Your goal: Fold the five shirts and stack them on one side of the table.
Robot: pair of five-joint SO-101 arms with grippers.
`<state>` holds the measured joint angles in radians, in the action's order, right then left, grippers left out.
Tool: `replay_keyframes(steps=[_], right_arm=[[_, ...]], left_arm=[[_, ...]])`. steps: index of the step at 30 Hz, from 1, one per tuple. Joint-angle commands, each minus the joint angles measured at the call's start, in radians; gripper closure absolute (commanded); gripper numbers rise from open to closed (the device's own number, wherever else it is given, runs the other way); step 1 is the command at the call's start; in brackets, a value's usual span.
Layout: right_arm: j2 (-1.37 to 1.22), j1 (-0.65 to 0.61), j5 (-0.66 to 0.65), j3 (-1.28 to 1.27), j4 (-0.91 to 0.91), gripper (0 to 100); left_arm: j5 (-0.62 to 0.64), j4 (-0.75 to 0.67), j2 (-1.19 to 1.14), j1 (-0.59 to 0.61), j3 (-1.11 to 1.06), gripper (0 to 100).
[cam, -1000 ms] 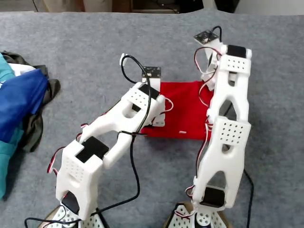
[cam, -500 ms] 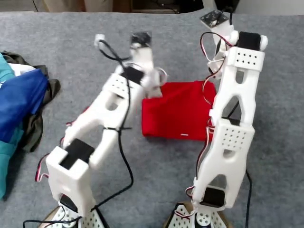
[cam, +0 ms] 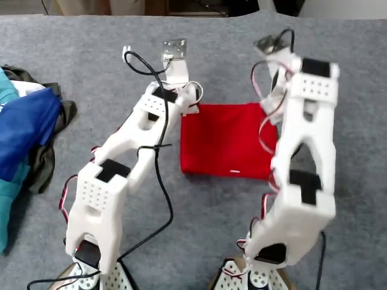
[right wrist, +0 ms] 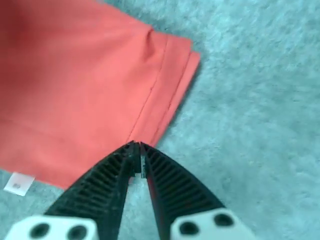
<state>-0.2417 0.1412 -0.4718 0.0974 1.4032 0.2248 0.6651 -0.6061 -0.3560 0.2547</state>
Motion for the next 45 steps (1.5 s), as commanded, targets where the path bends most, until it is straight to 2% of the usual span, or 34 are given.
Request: replay_keyframes(steps=[1,4,7,13,18,24,27,31,36,39,45], right_arm=[[0.243,-0.039,0.005,-0.417,-0.233,99.3],[0.355,-0.045,0.005,-0.631,-0.344,99.3],[0.378,-0.021,0.005,-0.716,-0.373,99.3],[0.320,0.079,-0.037,-0.739,-0.374,99.3],[0.229,0.137,-0.078,-0.737,-0.422,99.3],[0.206,0.142,-0.081,-0.734,-0.437,99.3],[0.208,0.142,-0.120,-0.733,-0.437,99.3],[0.232,0.116,-0.120,-0.731,-0.408,99.3],[0.417,0.093,-0.121,-0.733,-0.334,99.3],[0.561,0.093,-0.117,-0.733,-0.284,99.3],[0.759,0.116,-0.075,-0.760,-0.157,99.3]], left_arm=[[-0.006,0.035,0.007,0.006,0.091,98],[-0.006,0.078,0.002,0.003,0.130,98],[-0.011,0.083,-0.004,-0.003,0.137,98],[-0.121,0.078,-0.067,-0.029,0.120,98],[-0.126,0.127,-0.117,-0.026,0.199,98],[-0.120,0.229,-0.228,0.009,0.382,98],[-0.048,0.302,-0.297,0.046,0.511,98],[-0.032,0.413,-0.377,0.046,0.666,98],[-0.032,0.500,-0.417,0.034,0.856,98],[-0.035,0.609,-0.417,0.043,1.003,98],[-0.175,0.927,-0.427,0.077,1.329,98]])
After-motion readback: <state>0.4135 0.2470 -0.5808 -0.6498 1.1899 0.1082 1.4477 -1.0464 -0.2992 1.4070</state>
